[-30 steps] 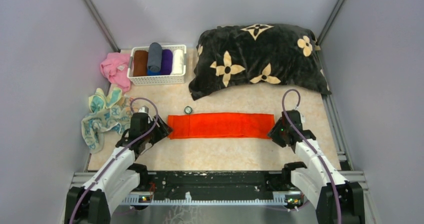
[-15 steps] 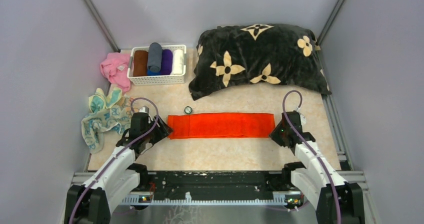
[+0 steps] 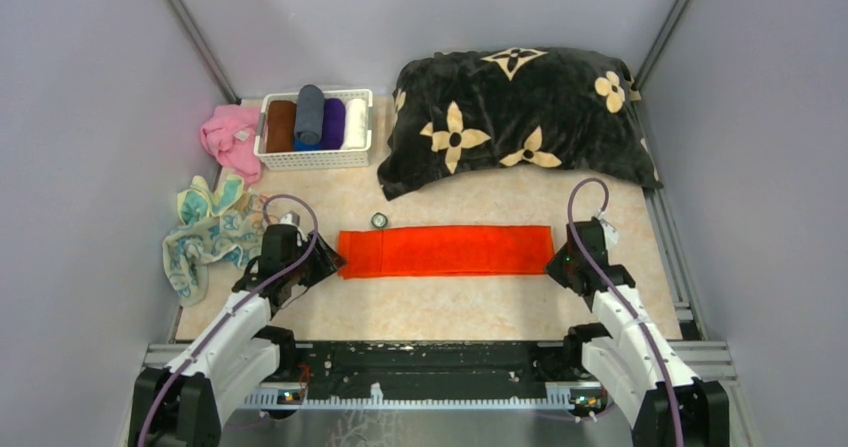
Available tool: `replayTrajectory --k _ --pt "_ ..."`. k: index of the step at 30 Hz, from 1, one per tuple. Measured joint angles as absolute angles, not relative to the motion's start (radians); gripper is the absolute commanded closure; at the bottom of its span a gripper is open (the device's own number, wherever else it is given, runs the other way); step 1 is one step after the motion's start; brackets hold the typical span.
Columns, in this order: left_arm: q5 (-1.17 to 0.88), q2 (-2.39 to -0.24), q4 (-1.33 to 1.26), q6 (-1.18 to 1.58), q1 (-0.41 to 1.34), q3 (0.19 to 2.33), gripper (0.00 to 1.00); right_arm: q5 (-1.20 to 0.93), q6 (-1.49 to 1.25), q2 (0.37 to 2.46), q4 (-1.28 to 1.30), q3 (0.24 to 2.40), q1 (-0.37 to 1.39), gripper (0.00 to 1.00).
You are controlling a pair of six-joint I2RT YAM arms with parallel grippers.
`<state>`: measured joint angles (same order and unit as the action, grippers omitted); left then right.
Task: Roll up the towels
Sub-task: Fold the towel at the center of the board.
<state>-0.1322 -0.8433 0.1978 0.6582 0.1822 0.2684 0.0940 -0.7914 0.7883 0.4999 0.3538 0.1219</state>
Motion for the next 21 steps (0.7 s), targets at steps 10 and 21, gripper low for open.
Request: replayTrajectory --k 10,21 --pt "-0.191 -0.913 0.152 0.651 0.182 0.268 0.58 0.097 -0.752 0.832 0.493 0.382 0.122 1.0" --pt "-0.211 -0.915 0.146 0.639 0.182 0.268 1.0 0.105 -0.718 0.844 0.501 0.402 0.122 1.0"
